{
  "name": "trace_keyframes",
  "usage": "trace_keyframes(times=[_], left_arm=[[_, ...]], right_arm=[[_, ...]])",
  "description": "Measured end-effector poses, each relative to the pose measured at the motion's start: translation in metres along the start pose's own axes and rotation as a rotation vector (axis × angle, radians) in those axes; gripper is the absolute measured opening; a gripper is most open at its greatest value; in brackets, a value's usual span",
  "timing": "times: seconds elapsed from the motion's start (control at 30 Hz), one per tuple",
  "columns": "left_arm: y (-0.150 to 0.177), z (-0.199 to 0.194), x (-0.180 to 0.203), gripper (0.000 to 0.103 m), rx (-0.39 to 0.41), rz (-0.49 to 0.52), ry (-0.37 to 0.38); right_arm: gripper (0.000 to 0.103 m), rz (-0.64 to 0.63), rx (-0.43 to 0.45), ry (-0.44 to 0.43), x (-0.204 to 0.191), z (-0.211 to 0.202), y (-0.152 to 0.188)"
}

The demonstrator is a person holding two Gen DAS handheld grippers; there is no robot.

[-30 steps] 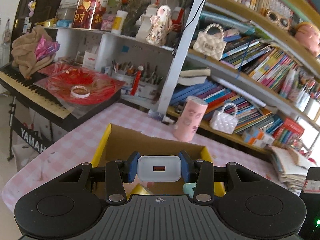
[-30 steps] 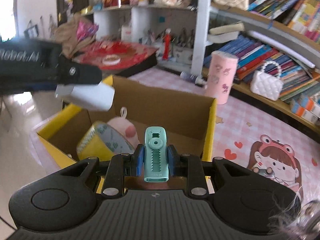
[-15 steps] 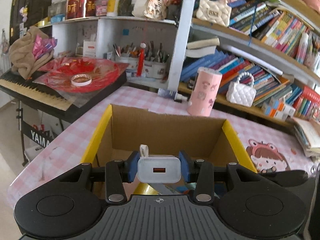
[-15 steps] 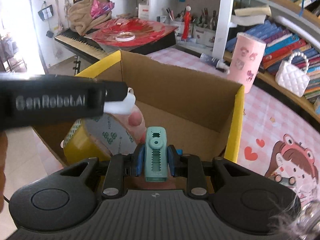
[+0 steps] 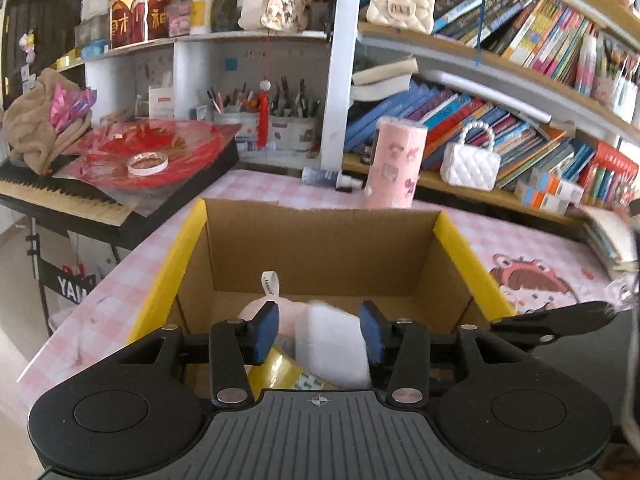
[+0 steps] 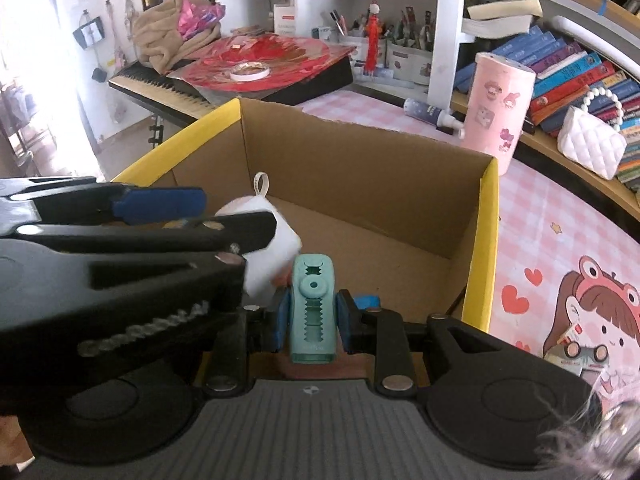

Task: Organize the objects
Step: 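Open both tools to drop the charger and mint-green object into the box, then withdraw both tools from the box toward the grey toy truck and white box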

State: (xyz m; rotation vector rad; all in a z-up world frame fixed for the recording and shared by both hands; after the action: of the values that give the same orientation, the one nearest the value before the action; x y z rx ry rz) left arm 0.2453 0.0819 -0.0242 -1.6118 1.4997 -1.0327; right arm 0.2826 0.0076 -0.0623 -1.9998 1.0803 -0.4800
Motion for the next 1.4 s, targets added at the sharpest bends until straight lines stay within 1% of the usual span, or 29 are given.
trace_keyframes(times=[0.03,0.1,0.17,0.23,0.37,0.47,0.53,0.63,0.73,0.9,1.03,1.23,1.3,1.4], left_arm=[[-0.001,-0.004,0.0,0.056,0.007,-0.005,0.0],[-0.002,-0.014,0.0,0.06,0.027,-0.013,0.006],[-0.005,-0.025,0.0,0.067,0.048,-0.013,0.006],[-0.008,-0.04,0.0,0.069,0.079,-0.013,0.01],[-0.014,-0.072,-0.004,0.08,0.138,-0.019,-0.006],[-0.013,-0.095,-0.01,0.082,0.165,-0.038,-0.026],[-0.009,-0.108,-0.013,0.088,0.173,-0.04,-0.039],[0.0,-0.127,-0.018,0.089,0.182,-0.031,-0.071],[0.011,-0.141,-0.025,0.089,0.163,-0.028,-0.08],[0.033,-0.159,-0.035,0.089,0.12,-0.031,-0.096],[0.053,-0.169,-0.036,0.089,0.081,0.004,-0.123],[0.074,-0.181,-0.033,0.091,0.024,0.06,-0.126],[0.078,-0.185,-0.032,0.094,0.022,0.069,-0.125],[0.082,-0.192,-0.03,0.095,0.022,0.077,-0.11]], right_arm=[[0.026,0.001,0.003,0.007,-0.001,-0.003,0.001],[0.029,0.02,0.018,0.014,-0.002,-0.009,0.001],[0.033,0.028,0.039,0.035,-0.004,-0.017,0.0],[0.041,0.035,0.069,0.049,-0.006,-0.028,0.0],[0.045,0.044,0.134,0.092,-0.015,-0.052,-0.001],[0.052,0.059,0.185,0.128,-0.02,-0.073,0.001],[0.055,0.062,0.212,0.16,-0.023,-0.087,0.005],[0.062,0.074,0.238,0.201,-0.029,-0.108,0.014],[0.067,0.083,0.248,0.24,-0.037,-0.123,0.027],[0.069,0.093,0.226,0.283,-0.053,-0.138,0.051],[0.078,0.101,0.198,0.315,-0.065,-0.147,0.07],[0.082,0.115,0.167,0.37,-0.073,-0.159,0.091],[0.086,0.126,0.168,0.385,-0.074,-0.164,0.095],[0.087,0.136,0.162,0.405,-0.076,-0.171,0.104]])
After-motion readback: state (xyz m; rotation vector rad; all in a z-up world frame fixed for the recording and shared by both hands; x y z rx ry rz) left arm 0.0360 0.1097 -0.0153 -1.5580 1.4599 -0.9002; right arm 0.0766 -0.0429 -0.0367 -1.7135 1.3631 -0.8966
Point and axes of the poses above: each gripper's, at about its wrist camera, not at the fingertips, and z roughly the way its jaws point, x to its right, y to its underside, the point moved 6 cm from there along z, roughly the way its jaws point, and after that the axes turned 8 degrees about x, right-handed, at the moved point
